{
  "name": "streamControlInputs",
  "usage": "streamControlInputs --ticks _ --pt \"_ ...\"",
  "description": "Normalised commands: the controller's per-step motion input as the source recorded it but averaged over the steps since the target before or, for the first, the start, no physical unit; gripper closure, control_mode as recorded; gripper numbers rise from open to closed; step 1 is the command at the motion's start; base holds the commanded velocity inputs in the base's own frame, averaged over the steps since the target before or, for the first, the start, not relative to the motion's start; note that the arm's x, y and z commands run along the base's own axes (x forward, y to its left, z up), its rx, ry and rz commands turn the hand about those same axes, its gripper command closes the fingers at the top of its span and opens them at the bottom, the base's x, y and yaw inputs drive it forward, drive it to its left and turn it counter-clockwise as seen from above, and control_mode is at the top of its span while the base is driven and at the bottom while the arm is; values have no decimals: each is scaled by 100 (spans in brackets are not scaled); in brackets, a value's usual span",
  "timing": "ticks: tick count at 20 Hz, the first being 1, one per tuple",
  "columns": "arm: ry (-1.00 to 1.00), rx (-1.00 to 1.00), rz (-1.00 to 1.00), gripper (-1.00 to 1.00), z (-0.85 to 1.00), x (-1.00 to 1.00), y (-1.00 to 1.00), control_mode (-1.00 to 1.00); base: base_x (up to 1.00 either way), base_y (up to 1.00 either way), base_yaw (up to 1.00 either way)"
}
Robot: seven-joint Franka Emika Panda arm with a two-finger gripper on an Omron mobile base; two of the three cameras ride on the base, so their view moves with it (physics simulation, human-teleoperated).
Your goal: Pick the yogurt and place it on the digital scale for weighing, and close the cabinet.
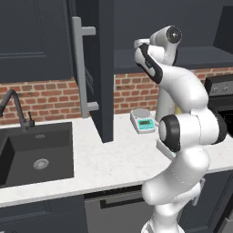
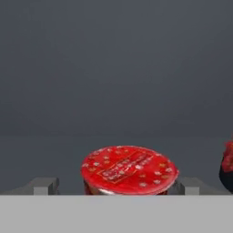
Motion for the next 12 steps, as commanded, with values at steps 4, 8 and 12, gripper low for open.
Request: streamControlInputs --ticks 4,8,12 --pt "0 0 0 100 -8 21 0 -100 0 0 0" --pt "0 0 0 100 -4 6 0 -100 0 0 0" --pt "-1 0 0 100 0 -6 0 -100 0 0 0"
